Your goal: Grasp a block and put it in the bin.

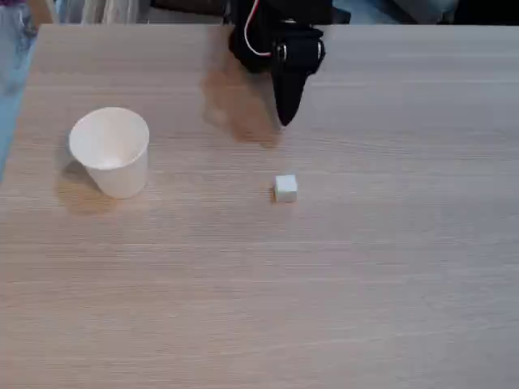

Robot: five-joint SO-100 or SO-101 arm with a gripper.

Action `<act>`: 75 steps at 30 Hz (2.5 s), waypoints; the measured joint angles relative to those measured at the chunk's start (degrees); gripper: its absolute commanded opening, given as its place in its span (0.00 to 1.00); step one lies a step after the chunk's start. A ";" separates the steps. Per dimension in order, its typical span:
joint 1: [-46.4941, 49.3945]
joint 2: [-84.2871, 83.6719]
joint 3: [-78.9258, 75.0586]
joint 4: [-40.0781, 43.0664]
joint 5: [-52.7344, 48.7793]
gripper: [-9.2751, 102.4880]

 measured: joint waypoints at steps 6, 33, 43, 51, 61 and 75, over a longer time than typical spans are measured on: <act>0.00 0.00 0.00 0.00 0.00 0.08; -0.70 0.00 0.00 0.00 -0.35 0.08; -0.62 0.00 0.00 0.00 -0.35 0.08; -1.93 0.00 0.00 0.00 -1.76 0.08; -1.67 0.00 0.00 0.00 -2.02 0.08; -2.20 0.00 0.00 0.00 -2.20 0.08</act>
